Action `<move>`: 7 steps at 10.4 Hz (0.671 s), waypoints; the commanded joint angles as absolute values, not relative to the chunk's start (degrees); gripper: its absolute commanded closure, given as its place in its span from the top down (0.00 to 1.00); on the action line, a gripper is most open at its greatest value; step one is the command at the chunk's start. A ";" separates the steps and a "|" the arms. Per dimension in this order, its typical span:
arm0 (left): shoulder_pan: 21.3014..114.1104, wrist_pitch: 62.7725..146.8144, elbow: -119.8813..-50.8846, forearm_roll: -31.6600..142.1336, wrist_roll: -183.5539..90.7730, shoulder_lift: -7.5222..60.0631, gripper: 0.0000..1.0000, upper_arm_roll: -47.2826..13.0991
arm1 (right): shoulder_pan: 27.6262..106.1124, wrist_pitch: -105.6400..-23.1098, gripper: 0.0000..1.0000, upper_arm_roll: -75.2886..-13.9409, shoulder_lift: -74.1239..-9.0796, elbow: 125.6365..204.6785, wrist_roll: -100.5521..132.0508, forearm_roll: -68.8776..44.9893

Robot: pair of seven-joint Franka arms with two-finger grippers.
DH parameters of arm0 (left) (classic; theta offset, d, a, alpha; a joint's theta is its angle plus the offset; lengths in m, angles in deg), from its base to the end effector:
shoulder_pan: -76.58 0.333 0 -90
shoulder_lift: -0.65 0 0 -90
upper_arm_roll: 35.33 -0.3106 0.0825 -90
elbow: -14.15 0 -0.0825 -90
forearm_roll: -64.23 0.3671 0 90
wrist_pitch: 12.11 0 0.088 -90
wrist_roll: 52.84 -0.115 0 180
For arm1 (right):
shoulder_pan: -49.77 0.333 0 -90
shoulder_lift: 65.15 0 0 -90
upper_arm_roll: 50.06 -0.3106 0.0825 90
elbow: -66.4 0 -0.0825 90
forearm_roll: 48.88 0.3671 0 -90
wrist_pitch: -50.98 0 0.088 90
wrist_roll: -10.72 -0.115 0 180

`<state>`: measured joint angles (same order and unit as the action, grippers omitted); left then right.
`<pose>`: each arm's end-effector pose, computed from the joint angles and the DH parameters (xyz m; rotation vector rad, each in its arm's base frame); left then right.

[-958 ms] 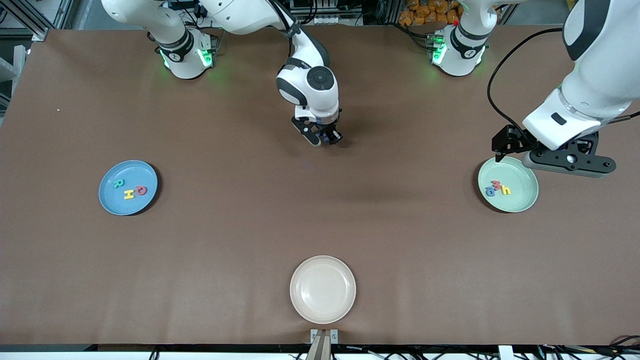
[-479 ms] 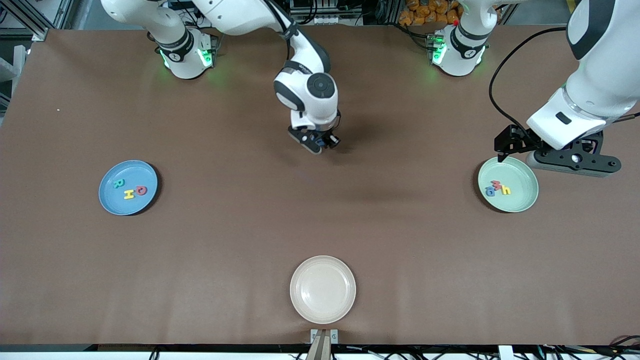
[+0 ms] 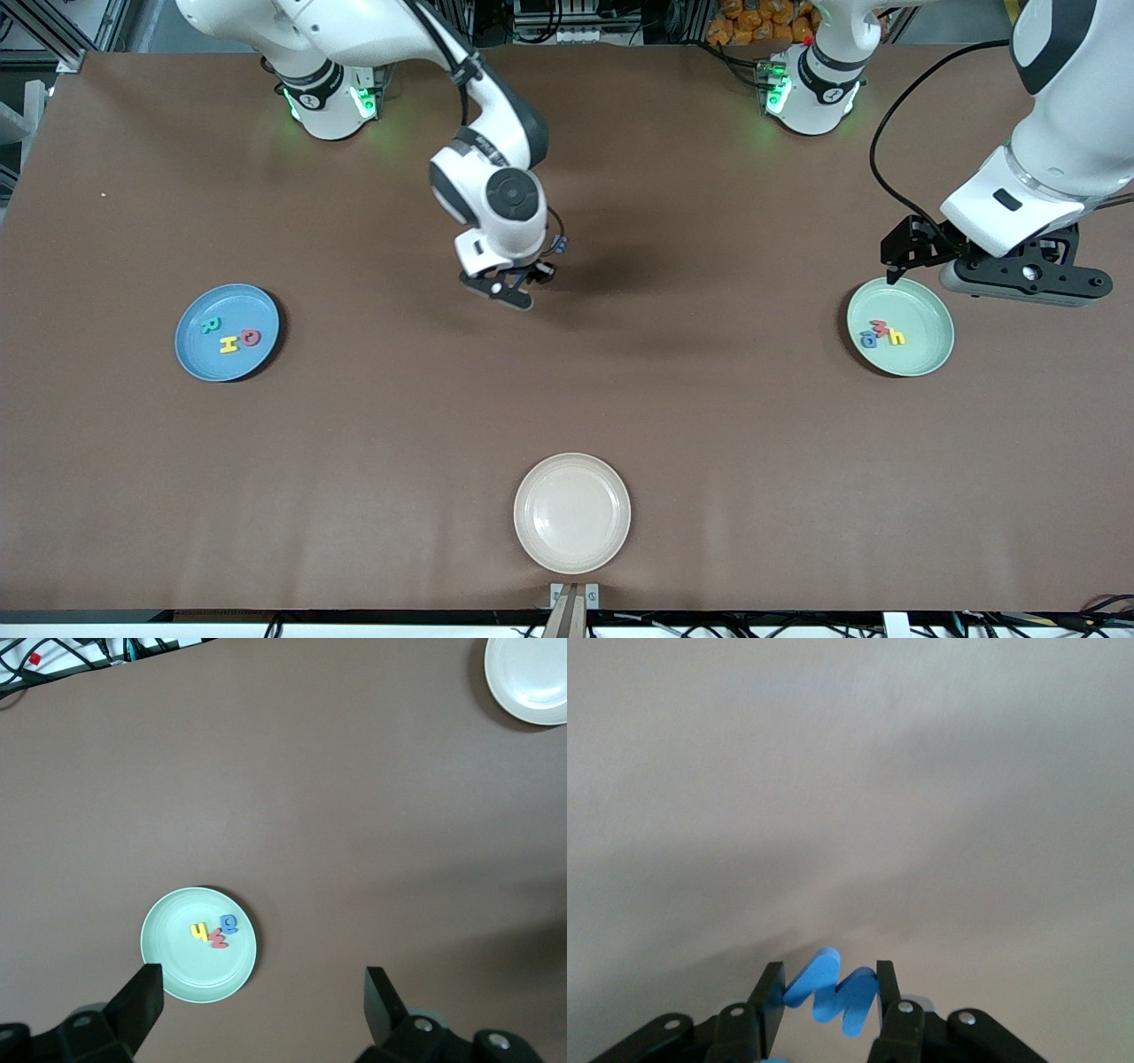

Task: Sort uppercase to blue plate, lowercase to green plate
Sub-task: 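Carry the blue M to the blue plate and release it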

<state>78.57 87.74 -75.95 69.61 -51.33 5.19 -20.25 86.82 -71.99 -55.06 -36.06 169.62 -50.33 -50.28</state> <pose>0.5652 -0.1162 0.5839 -3.0601 0.3257 -0.1573 0.4622 0.4108 0.2515 2.9854 -0.4882 -0.1799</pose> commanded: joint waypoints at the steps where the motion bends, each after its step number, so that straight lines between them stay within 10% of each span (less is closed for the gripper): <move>1: 78.87 86.86 -76.02 67.66 -51.61 4.34 1.00 -20.30 | 80.21 -71.36 0.18 -55.60 -37.82 171.25 -38.56 -51.60; 7: 77.55 86.68 -77.43 64.49 -39.32 5.92 1.00 -11.97 | 65.44 -72.06 0.17 -55.16 -38.17 172.92 -14.90 -59.68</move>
<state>77.55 87.41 -76.96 65.36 -41.66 5.63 -14.53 68.90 -71.53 -54.28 -36.38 170.65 -19.43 -57.55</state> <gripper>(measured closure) 0.000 0.537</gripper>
